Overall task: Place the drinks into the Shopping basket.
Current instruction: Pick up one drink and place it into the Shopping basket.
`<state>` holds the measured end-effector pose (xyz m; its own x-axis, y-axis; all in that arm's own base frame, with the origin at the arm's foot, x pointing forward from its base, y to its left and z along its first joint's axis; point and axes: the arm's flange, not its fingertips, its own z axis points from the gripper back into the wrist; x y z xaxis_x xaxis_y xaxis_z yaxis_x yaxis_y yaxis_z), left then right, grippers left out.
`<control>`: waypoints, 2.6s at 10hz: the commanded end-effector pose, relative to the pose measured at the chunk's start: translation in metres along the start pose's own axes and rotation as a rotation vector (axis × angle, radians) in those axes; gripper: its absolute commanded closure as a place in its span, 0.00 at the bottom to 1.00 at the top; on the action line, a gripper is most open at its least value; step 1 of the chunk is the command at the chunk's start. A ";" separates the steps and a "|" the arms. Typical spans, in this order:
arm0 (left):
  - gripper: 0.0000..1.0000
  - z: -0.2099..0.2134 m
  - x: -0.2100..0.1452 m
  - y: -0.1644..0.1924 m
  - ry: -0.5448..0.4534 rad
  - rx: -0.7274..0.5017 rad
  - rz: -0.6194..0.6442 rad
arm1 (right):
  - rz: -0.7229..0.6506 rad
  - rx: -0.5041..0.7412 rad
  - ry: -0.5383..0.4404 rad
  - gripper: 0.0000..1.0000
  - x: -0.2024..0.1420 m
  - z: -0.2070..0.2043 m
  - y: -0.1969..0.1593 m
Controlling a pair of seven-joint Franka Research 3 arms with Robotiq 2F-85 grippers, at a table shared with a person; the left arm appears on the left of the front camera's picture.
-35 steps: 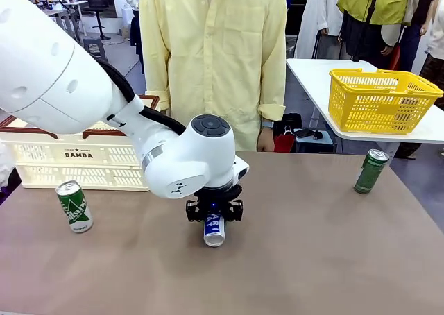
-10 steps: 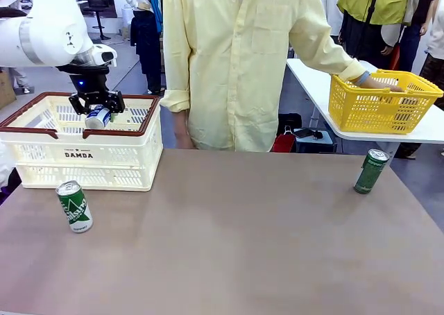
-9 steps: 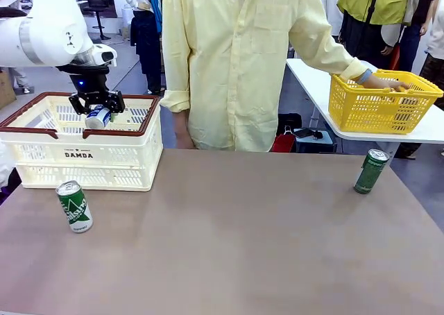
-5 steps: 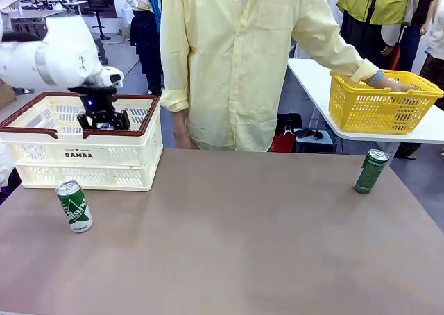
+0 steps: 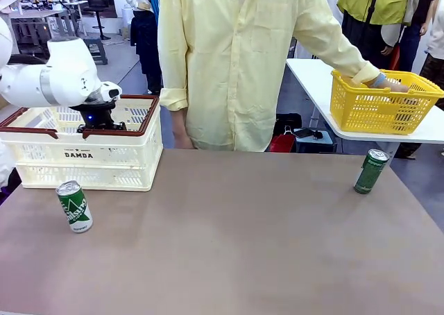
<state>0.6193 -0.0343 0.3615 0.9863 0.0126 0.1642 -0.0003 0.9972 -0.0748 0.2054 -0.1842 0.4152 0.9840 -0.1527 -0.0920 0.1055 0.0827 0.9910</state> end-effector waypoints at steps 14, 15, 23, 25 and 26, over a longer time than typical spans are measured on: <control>0.00 0.248 -0.039 0.129 -0.110 -0.627 -0.026 | 0.006 0.002 0.003 0.00 0.000 0.001 0.002; 0.00 0.266 -0.069 0.151 -0.129 -0.770 -0.007 | 0.006 0.002 0.003 0.00 0.000 0.001 0.002; 0.00 0.221 -0.232 0.263 0.036 -1.170 0.244 | 0.006 0.002 0.003 0.00 0.000 0.001 0.002; 0.00 0.221 -0.232 0.263 0.036 -1.170 0.244 | 0.006 0.002 0.003 0.00 0.000 0.001 0.002; 0.00 0.221 -0.232 0.263 0.036 -1.170 0.244 | 0.006 0.002 0.003 0.00 0.000 0.001 0.002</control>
<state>0.3552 0.2421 0.5184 0.9873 0.1588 0.0068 -0.0403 0.2917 -0.9556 0.2056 -0.1840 0.4150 0.9840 -0.1518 -0.0930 0.1064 0.0825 0.9909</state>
